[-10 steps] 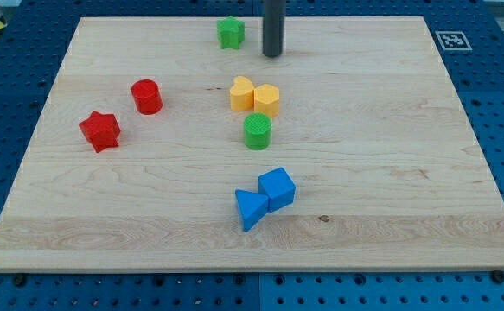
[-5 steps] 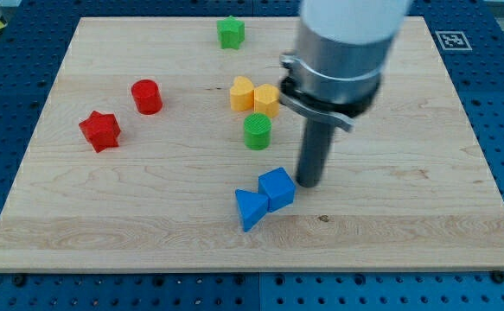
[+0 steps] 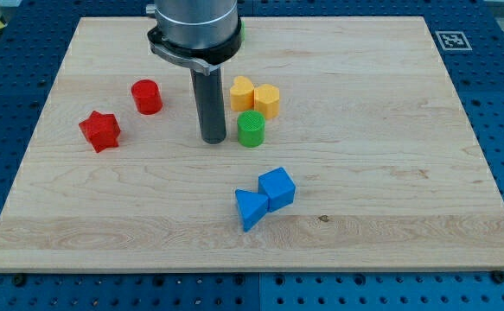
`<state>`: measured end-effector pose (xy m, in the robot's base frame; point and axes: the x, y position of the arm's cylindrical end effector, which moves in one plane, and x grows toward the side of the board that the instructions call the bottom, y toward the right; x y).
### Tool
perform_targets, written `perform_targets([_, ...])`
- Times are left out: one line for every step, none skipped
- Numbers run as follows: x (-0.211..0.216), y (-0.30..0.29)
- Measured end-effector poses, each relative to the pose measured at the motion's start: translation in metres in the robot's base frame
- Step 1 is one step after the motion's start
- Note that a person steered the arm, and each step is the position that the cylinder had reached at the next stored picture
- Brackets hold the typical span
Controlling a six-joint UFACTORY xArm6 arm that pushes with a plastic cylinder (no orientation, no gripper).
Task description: Slide the green circle to the green star
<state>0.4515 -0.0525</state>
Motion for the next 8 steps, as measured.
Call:
perform_targets([0.002, 0.029])
perform_targets([0.002, 0.064])
perform_targets([0.002, 0.100])
perform_targets([0.002, 0.134])
perform_targets([0.002, 0.164])
perform_targets([-0.030, 0.163])
perform_targets([-0.049, 0.130])
perform_targets([-0.072, 0.105])
